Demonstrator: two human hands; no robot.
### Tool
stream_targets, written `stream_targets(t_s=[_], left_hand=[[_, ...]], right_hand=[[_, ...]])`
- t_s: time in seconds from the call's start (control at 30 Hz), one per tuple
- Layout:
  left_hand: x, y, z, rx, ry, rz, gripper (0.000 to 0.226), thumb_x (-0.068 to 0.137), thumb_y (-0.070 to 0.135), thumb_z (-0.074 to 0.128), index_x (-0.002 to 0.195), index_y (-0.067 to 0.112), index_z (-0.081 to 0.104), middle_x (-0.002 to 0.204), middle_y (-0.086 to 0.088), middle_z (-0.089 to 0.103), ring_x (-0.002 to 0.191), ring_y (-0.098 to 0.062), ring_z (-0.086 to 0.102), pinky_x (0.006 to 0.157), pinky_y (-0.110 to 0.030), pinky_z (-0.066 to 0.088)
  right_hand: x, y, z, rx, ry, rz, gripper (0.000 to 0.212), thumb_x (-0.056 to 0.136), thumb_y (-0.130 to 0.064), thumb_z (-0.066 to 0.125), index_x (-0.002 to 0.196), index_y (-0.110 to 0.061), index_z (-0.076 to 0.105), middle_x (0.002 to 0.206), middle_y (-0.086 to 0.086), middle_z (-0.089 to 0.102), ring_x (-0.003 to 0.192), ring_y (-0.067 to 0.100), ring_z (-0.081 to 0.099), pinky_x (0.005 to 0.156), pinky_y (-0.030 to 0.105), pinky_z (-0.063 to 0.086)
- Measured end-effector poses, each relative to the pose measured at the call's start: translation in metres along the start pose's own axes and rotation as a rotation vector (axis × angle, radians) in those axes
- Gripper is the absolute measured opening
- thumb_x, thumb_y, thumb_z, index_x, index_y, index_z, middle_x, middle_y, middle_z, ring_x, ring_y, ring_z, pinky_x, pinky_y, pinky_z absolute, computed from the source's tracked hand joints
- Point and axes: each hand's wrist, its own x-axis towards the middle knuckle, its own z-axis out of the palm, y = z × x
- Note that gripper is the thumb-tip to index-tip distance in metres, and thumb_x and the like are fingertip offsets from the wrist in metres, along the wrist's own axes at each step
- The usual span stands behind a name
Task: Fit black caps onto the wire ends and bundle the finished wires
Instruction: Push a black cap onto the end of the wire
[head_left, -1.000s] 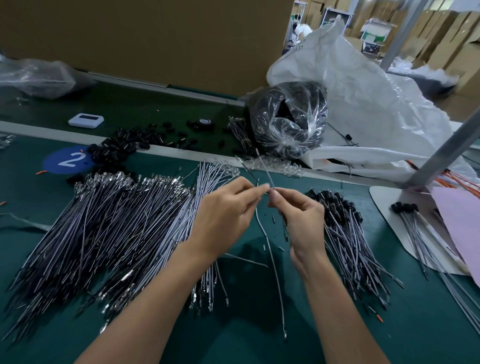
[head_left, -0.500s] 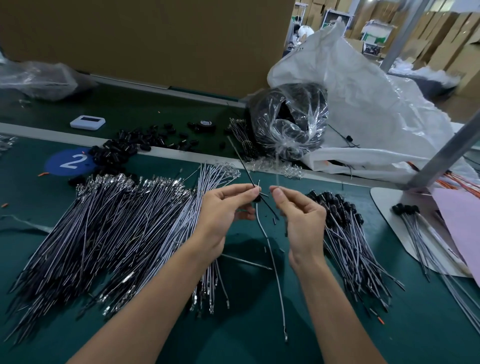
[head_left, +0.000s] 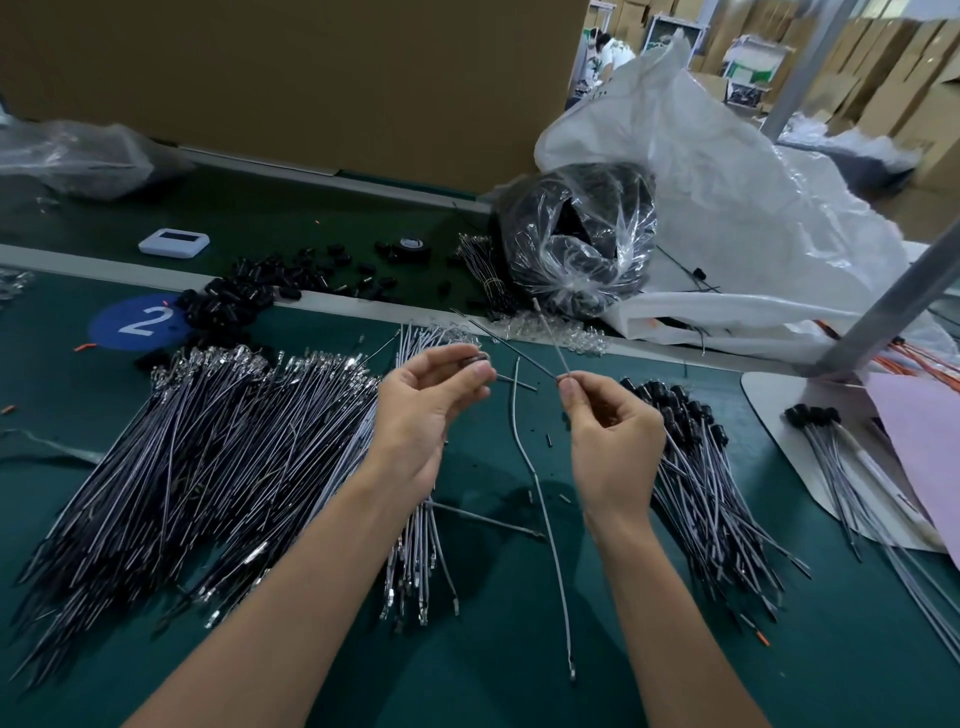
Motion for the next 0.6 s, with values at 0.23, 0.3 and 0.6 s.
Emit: stream_targets(t_s=[0.23,0.3,0.6], left_hand=[[0.003,0.011,-0.008,-0.164,0.092,0.024,0.026,0.062,-0.002,0.07,0.087,0.005,0.07,0.077,-0.002,0.072,0.073,-0.012,0.069,0.064,-0.017,0.056],[0.002,0.012,-0.009,-0.175,0.098,0.025,0.027,0.063,-0.002,0.07,0.09,0.004,0.07,0.077,-0.002,0.072,0.072,-0.012,0.069,0.065,-0.017,0.056],[0.002,0.014,-0.01,-0.164,0.105,0.041,0.033,0.064,0.0,0.067,0.097,0.003,0.07,0.08,-0.003,0.071,0.072,-0.011,0.068,0.067,-0.018,0.056]], right_hand=[[0.003,-0.001,-0.004,-0.182,0.073,-0.166,0.007,0.087,-0.013,0.071,0.092,-0.016,0.076,0.071,-0.015,0.06,0.086,0.029,0.059,0.076,0.036,0.05],[0.004,-0.001,-0.005,-0.211,0.079,-0.201,0.008,0.087,-0.012,0.072,0.093,-0.014,0.076,0.071,-0.013,0.059,0.087,0.028,0.058,0.075,0.032,0.048],[0.003,0.0,-0.005,-0.248,0.073,-0.247,0.009,0.086,-0.011,0.072,0.094,-0.012,0.077,0.072,-0.011,0.06,0.087,0.026,0.057,0.074,0.02,0.044]])
